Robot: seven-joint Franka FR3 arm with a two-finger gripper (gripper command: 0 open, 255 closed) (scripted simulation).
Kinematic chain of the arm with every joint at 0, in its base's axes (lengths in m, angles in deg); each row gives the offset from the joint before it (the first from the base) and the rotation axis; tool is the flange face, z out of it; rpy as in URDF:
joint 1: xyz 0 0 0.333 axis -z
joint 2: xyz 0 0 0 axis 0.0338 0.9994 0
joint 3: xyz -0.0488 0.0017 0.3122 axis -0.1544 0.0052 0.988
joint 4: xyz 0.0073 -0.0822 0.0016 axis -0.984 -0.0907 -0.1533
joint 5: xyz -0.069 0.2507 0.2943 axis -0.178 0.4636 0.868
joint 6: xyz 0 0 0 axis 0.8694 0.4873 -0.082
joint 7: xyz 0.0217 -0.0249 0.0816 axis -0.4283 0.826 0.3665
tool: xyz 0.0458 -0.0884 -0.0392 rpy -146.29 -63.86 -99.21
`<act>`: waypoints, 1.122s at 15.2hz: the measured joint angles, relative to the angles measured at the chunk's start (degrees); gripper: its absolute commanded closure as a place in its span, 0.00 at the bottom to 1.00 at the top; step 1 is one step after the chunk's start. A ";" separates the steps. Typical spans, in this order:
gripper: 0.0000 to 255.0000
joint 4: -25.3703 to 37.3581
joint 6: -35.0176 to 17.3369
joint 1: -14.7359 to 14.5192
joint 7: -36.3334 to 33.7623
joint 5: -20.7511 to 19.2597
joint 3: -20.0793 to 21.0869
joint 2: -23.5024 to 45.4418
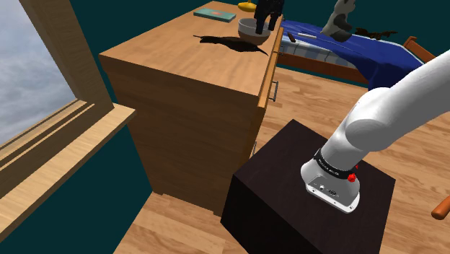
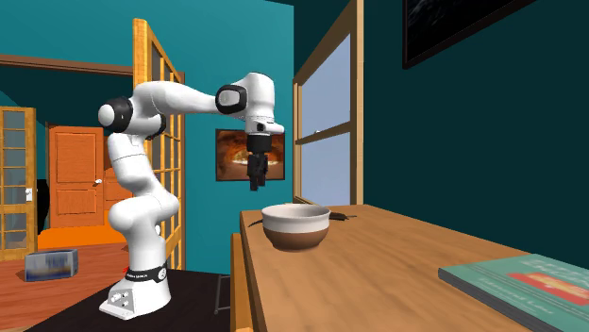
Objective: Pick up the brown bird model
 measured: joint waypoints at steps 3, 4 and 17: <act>0.00 5.56 -0.91 -0.43 2.64 -0.53 -0.38 6.97; 0.00 7.36 -1.23 -0.66 3.21 -0.61 -0.29 9.22; 0.00 19.88 -4.97 -1.59 7.96 -1.44 0.23 26.64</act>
